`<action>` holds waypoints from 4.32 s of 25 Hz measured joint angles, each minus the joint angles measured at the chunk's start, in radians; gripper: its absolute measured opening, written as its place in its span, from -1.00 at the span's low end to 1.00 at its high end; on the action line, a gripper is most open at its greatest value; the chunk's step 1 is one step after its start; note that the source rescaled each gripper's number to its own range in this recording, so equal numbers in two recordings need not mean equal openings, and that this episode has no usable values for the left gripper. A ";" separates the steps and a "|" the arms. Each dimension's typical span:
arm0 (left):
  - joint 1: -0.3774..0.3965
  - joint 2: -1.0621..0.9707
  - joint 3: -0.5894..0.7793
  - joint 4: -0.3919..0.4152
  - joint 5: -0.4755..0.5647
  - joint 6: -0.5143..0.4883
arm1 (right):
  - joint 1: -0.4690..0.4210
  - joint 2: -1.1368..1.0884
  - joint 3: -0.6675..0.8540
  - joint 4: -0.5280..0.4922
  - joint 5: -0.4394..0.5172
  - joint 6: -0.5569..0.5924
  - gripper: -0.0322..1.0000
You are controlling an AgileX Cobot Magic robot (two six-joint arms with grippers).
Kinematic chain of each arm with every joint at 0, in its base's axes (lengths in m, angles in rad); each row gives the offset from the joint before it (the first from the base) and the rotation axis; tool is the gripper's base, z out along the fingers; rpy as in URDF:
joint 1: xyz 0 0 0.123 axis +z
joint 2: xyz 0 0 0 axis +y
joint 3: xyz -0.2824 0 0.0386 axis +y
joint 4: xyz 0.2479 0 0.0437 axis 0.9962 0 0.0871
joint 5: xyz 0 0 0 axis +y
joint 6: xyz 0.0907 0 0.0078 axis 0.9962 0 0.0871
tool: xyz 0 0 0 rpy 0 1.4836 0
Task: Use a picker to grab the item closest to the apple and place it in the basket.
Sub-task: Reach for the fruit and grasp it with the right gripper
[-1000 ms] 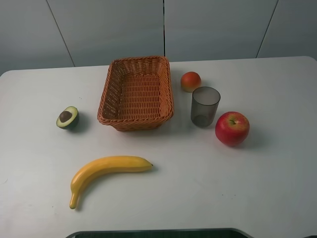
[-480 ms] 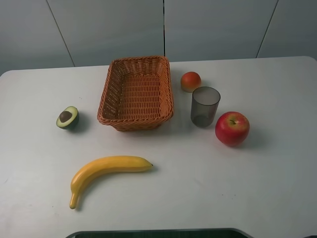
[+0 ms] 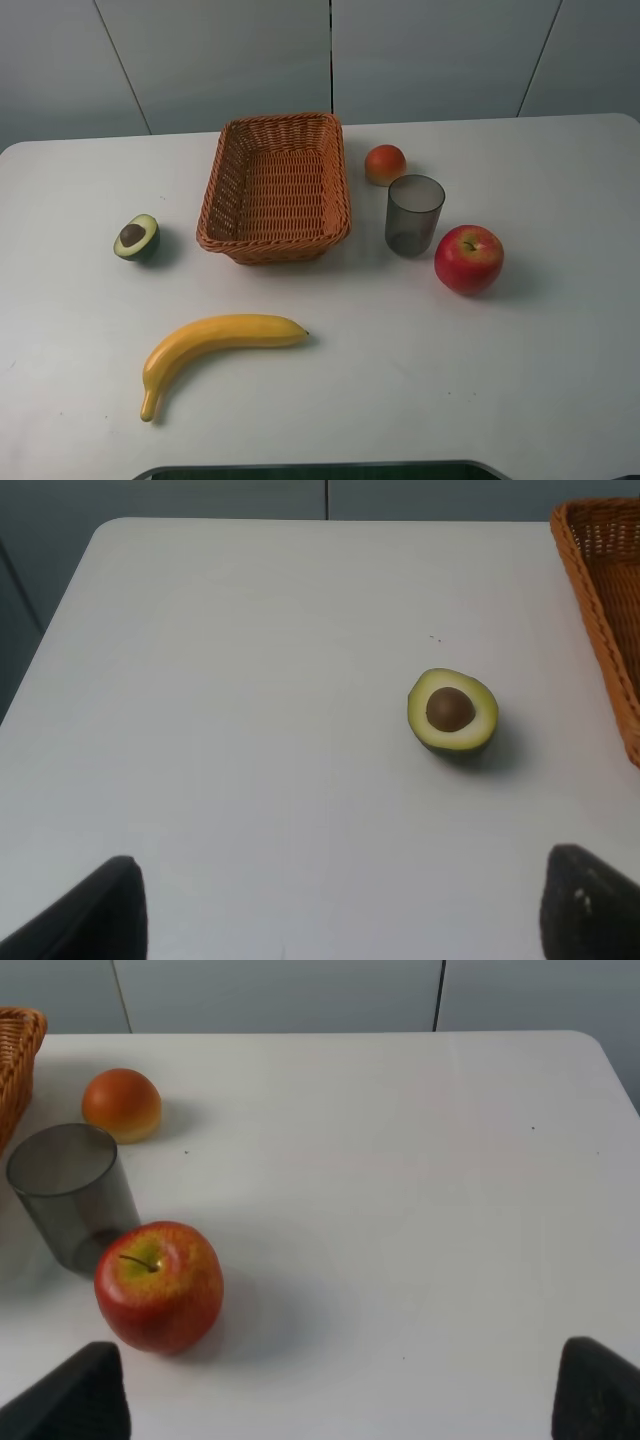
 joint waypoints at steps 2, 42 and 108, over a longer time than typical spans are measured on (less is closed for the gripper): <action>0.000 0.000 0.000 0.000 0.000 0.000 | 0.000 0.000 0.000 0.000 0.000 0.000 0.83; 0.000 0.000 0.000 0.000 0.000 0.000 | 0.644 1.439 -0.543 -0.082 -0.123 -0.232 0.90; 0.000 0.000 0.000 0.004 0.000 0.005 | 0.630 1.993 -0.706 -0.059 -0.303 -0.454 -0.94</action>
